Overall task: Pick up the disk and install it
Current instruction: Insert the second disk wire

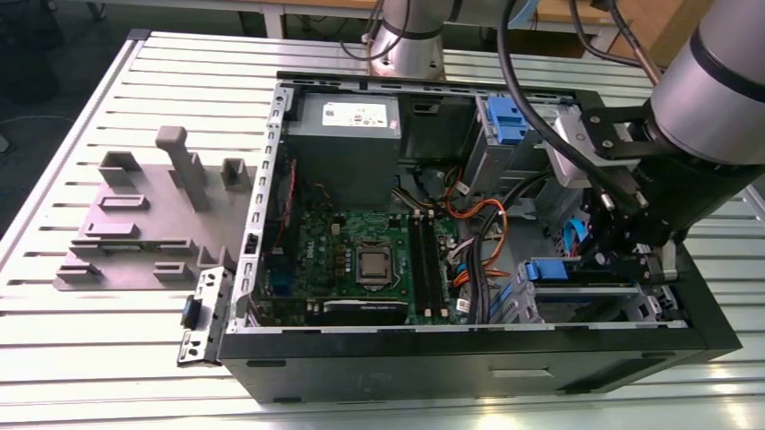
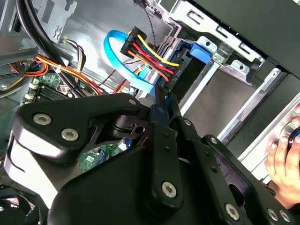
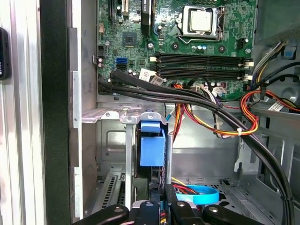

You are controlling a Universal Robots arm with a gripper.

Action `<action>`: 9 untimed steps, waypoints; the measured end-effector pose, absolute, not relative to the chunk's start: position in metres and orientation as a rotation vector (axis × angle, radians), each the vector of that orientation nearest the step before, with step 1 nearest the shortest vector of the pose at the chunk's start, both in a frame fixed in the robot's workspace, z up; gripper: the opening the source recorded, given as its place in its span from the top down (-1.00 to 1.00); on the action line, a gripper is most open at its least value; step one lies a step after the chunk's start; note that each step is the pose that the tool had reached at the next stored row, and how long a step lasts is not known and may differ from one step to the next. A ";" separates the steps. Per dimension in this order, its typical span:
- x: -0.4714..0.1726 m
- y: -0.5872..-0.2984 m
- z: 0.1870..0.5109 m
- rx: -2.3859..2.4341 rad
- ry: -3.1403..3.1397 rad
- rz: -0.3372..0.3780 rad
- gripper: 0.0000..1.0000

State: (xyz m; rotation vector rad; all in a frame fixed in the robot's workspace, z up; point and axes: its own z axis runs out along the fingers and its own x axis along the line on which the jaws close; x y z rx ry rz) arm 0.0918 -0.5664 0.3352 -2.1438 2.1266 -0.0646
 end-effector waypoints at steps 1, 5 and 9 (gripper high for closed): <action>0.092 -0.566 0.335 -2.144 2.127 -0.065 0.68; 0.092 -0.567 0.334 -2.144 2.127 -0.065 0.68; 0.092 -0.567 0.334 -2.144 2.127 -0.065 0.68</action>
